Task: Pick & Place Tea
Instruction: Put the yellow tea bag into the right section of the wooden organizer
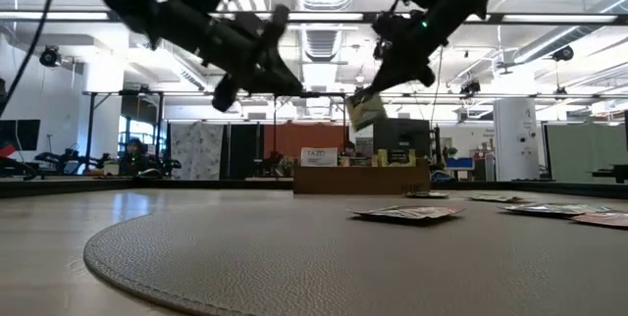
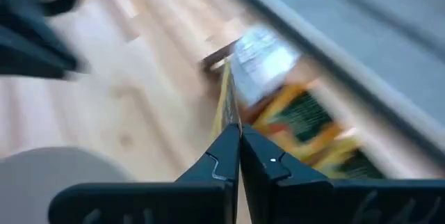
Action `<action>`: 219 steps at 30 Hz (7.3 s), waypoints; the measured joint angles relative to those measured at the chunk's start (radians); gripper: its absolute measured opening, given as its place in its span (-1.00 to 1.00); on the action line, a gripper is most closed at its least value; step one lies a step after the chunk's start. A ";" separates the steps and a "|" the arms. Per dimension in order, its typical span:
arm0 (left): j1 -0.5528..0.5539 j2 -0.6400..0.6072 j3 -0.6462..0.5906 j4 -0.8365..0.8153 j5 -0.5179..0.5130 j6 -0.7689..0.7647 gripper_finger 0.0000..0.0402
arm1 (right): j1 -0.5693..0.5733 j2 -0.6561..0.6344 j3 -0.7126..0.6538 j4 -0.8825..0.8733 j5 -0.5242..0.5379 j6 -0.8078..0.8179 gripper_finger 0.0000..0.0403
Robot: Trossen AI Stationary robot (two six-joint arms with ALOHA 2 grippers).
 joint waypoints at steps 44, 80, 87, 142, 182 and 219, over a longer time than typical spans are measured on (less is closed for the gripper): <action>0.012 -0.117 -0.083 0.137 -0.032 0.019 -0.83 | -0.348 0.141 -0.107 0.053 -0.320 -0.415 -0.96; 0.012 -0.116 -0.083 0.129 -0.030 0.014 -0.83 | -0.346 0.137 -0.031 -0.318 -0.186 -0.556 -0.72; 0.012 -0.116 -0.083 0.103 -0.031 0.017 -0.83 | -0.341 0.137 -0.030 -0.342 -0.191 -0.525 -0.57; 0.012 -0.117 -0.085 -0.070 0.092 0.022 -0.83 | -0.066 0.238 -0.062 -0.232 -0.074 -0.087 -0.52; 0.045 0.577 0.487 -0.237 0.346 0.250 -0.83 | 0.115 0.105 -0.358 -0.042 -0.057 0.308 -0.42; 0.130 0.692 0.567 -0.217 0.345 -0.030 -0.83 | 0.095 0.163 -0.403 0.162 -0.048 0.217 -0.52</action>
